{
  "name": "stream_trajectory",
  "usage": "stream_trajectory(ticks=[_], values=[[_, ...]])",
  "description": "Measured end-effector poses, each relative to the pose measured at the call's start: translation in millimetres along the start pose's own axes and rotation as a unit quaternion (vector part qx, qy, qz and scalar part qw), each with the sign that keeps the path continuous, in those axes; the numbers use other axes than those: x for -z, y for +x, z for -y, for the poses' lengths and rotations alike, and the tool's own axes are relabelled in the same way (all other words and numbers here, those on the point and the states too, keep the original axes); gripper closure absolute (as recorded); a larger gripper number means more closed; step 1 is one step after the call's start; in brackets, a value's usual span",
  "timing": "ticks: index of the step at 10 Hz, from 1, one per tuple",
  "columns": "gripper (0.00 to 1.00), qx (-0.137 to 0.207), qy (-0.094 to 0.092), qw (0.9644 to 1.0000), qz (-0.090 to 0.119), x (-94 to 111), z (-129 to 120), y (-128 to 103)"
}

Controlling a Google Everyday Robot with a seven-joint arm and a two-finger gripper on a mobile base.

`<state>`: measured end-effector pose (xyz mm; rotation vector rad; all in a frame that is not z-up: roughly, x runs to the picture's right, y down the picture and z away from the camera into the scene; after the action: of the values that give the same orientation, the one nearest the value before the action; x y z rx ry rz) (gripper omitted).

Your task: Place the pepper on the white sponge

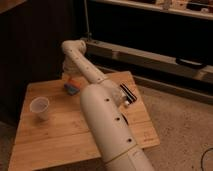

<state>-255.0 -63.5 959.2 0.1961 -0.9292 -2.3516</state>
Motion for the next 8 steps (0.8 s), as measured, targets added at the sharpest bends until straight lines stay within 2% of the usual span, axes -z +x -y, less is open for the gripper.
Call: stream_trajectory(ticks=[4,8], values=[[0.73,-0.012,0.01,0.9998,0.009,-21,0,-11],[0.73,-0.031,0.01,0.9995,0.007,-23,-10,-18]])
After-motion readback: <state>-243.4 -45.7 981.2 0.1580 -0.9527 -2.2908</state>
